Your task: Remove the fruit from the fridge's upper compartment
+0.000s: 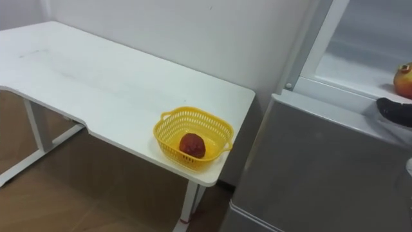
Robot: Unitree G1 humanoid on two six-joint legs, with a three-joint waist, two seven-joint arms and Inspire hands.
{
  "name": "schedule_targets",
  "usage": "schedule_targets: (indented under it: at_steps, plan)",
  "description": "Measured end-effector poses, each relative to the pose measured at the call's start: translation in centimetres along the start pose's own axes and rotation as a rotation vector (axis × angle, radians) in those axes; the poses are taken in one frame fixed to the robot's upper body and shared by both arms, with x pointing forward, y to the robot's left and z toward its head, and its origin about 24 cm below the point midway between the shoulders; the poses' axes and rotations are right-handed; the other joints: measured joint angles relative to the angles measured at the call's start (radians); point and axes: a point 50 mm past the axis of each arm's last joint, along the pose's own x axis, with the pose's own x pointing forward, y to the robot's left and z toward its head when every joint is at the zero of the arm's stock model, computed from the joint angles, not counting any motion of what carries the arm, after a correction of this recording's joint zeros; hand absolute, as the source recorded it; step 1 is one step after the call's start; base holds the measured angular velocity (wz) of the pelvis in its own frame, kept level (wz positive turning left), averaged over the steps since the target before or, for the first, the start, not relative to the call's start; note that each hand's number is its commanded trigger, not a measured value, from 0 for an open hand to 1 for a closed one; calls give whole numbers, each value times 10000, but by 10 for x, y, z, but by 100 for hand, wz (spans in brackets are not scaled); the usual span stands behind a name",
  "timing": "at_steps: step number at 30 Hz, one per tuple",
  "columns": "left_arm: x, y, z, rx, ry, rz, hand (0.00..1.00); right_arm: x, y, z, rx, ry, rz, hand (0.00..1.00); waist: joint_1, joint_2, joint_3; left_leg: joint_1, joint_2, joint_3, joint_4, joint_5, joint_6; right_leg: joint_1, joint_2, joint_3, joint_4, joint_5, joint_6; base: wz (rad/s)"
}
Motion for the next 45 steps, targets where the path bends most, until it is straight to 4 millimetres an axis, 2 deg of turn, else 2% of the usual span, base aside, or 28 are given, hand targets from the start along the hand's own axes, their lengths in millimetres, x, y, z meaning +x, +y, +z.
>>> schedule_targets:
  at_steps: [5, 9, 15, 20, 21, 23, 24, 34, 38, 45]
  plan:
    - [0, -2, 4, 125, -134, -100, 0, 1, -2, -1, 144, 21, -54, 0, 12, -33, 46, 1, 8, 3, -13, 25, 7, 9, 10, 0, -12, 7, -10, 0]
    - [1, 3, 3, 91, -134, -7, 0, 3, -6, -1, 440, 288, -56, 0, 35, -162, 113, -1, 15, 2, -9, 27, 3, 23, 37, 25, -26, 11, -11, 0]
    - [1, 5, 3, 83, -179, 86, 0, 7, -7, 5, 1540, 688, -282, 0, 57, -150, 117, -4, 0, -7, 3, 9, -29, 12, 44, 81, -30, 36, 6, 0]
    - [1, 6, 7, 60, -326, 137, 0, 13, -11, 15, 2940, 896, -733, 0, 202, -53, 124, 6, 17, -24, -30, 34, 10, 71, 105, 94, -208, 111, 0, 0]
    - [1, 5, 8, 51, -342, 129, 0, 14, -12, 19, 3245, 849, -767, 0, 222, 13, 160, 27, 18, -33, -45, 36, 12, 124, 122, 93, -283, 146, 4, 0]
    - [1, 4, 8, 26, -349, 132, 0, 16, -10, 26, 3523, 702, -731, 0, 245, 126, 183, 46, 24, -22, -81, 42, 19, 143, 140, 100, -381, 198, 10, 0]
    - [1, 4, 9, 7, -338, 220, 0, 16, -9, 29, 3632, 601, -727, 0, 245, 193, 225, 112, 18, -15, -116, 49, 30, 177, 140, 117, -411, 217, 12, 0]
    - [0, -2, 11, -111, -361, 307, 0, 18, -10, 34, 3684, 400, -392, 0, 233, 325, 161, 234, 11, 28, -351, 104, 54, 326, 161, 179, -648, 293, 31, -1]
    - [0, -2, 11, -104, -330, 302, 0, 18, -9, 33, 3612, 442, -183, 0, 237, 377, 161, 354, 14, 34, -377, 102, 55, 445, 170, 186, -699, 313, 14, 0]
    - [0, -4, 6, -58, -145, 15, 0, 20, -11, 28, 3080, 413, 459, 0, 228, 320, 123, 378, 30, 57, -388, 103, 53, 474, 173, 182, -689, 301, 21, 0]
